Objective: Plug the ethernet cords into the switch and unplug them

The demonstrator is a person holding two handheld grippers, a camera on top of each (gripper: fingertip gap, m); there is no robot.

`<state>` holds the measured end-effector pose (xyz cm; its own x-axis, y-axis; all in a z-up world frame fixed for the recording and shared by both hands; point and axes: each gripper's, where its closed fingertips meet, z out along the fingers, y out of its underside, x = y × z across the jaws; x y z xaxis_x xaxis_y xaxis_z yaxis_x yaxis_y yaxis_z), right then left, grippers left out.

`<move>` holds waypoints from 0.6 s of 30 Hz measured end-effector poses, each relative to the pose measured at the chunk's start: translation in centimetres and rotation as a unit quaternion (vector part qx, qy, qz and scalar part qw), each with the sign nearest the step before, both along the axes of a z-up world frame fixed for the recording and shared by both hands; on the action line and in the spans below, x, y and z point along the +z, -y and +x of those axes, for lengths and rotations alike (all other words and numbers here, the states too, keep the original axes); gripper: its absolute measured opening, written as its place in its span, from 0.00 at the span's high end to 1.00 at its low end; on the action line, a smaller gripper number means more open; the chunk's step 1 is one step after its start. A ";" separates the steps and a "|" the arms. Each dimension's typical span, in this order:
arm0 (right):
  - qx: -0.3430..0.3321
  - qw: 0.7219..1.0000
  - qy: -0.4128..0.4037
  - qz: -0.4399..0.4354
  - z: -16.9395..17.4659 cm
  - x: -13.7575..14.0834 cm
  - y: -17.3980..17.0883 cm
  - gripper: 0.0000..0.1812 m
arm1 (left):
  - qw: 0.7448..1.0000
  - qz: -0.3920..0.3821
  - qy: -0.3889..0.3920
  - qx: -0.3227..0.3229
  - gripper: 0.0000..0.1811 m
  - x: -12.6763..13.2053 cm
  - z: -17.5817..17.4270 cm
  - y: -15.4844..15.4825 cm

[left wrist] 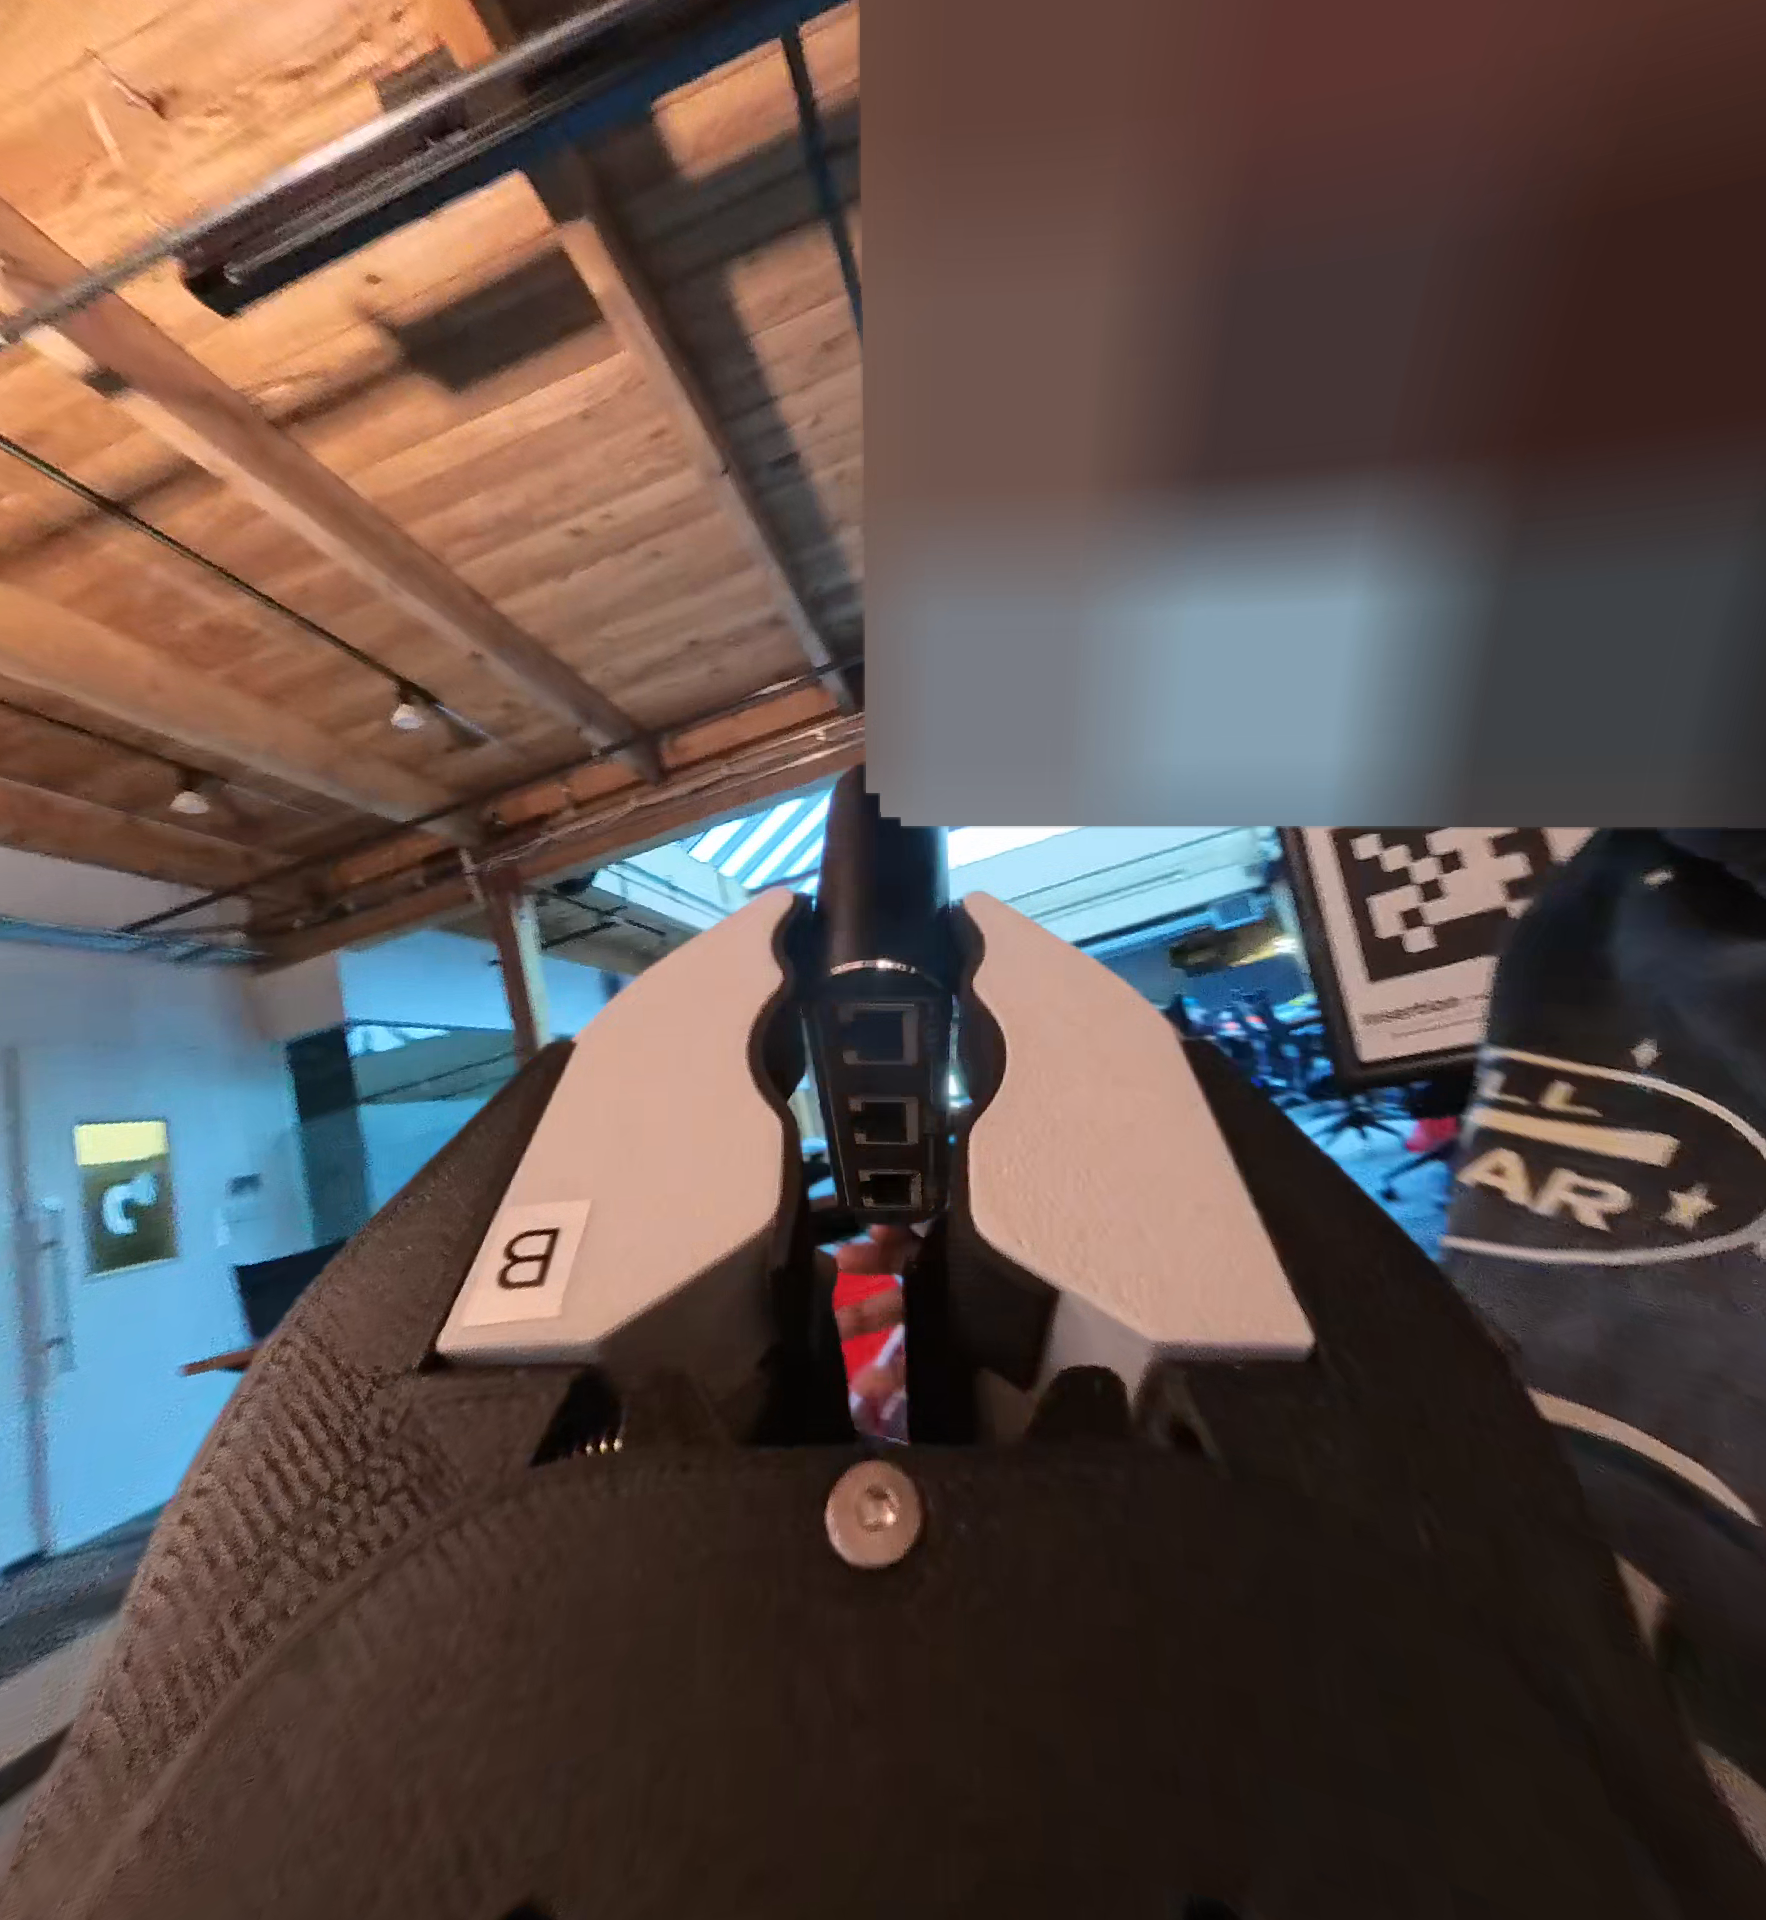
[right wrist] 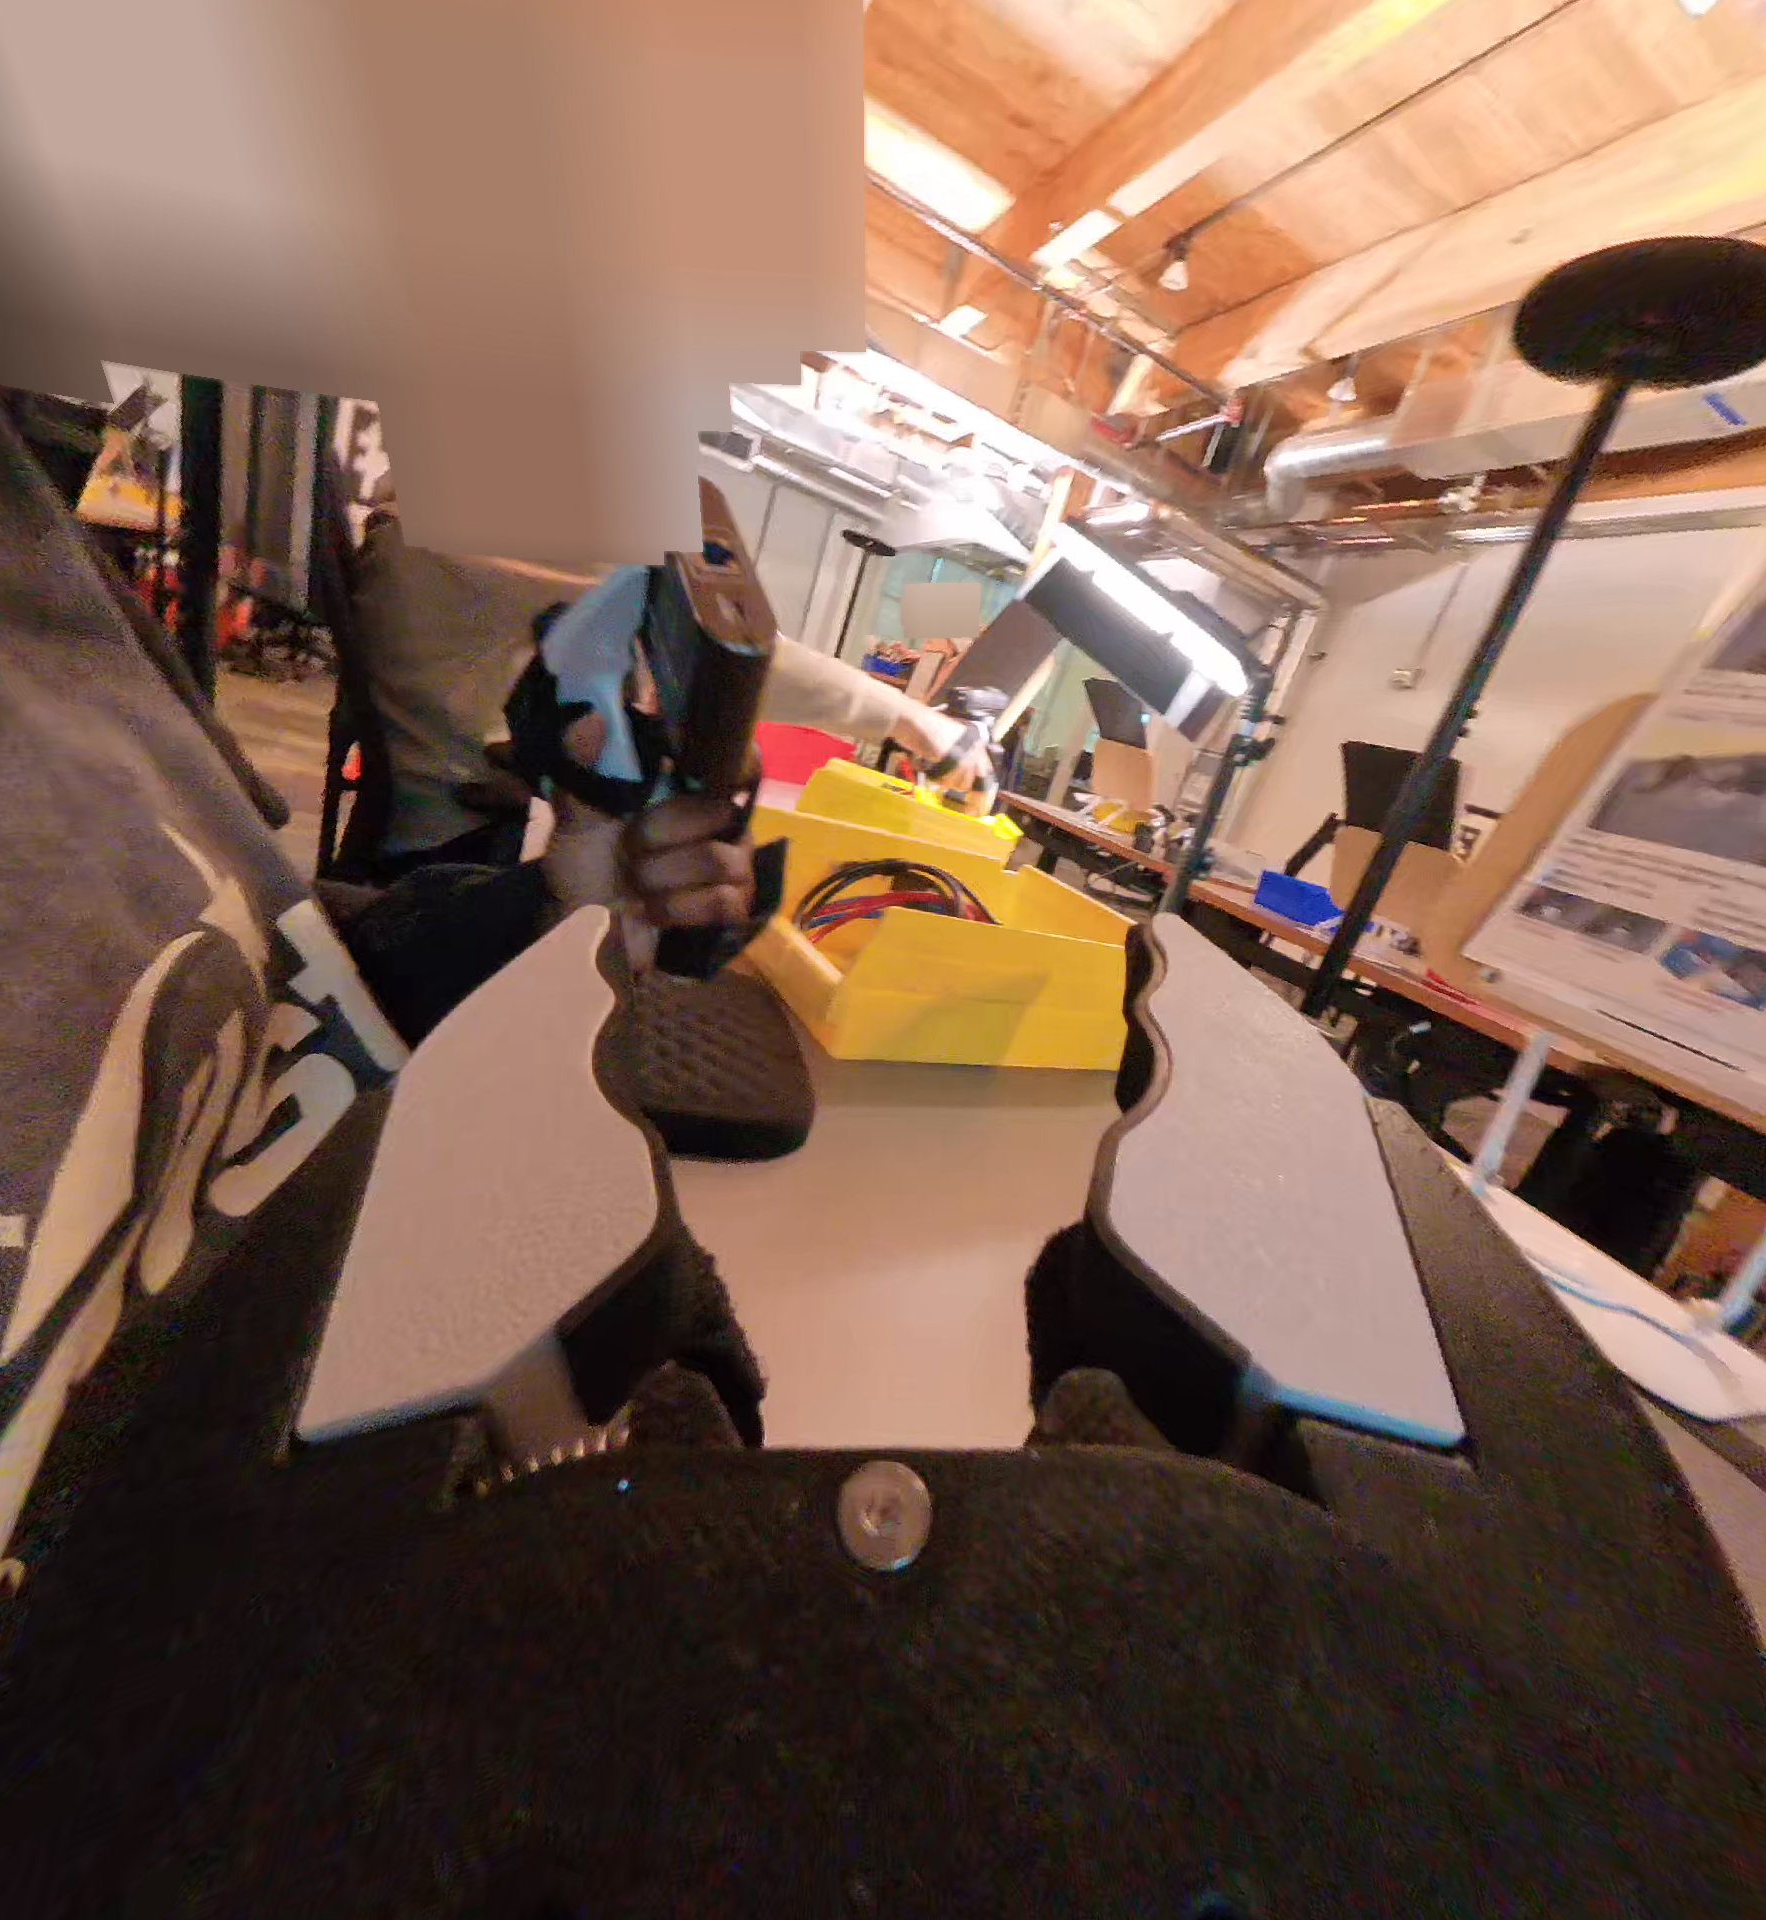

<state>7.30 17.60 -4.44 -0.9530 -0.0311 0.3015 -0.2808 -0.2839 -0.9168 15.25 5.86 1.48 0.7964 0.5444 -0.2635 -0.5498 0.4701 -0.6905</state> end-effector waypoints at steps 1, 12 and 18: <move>0.006 1.000 -0.011 0.009 0.9 -0.1 0.6 0.50 | 1.000 -0.006 0.003 -0.012 0.87 -0.7 -0.1 -0.6; 0.031 0.996 -0.070 0.040 6.1 -1.4 4.6 0.67 | 0.993 -0.112 0.016 -0.044 0.86 -4.6 -0.4 -5.0; 0.015 0.994 -0.093 0.053 6.5 -2.1 5.4 0.82 | 0.984 -0.173 0.021 -0.046 0.87 -6.3 -0.4 -6.7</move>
<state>13.77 12.17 -6.51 -0.8790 -0.0989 0.4665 -0.4417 -0.1996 -0.8747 14.89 12.59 -4.79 0.8519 0.3531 -0.3868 -0.4840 0.2488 -0.8389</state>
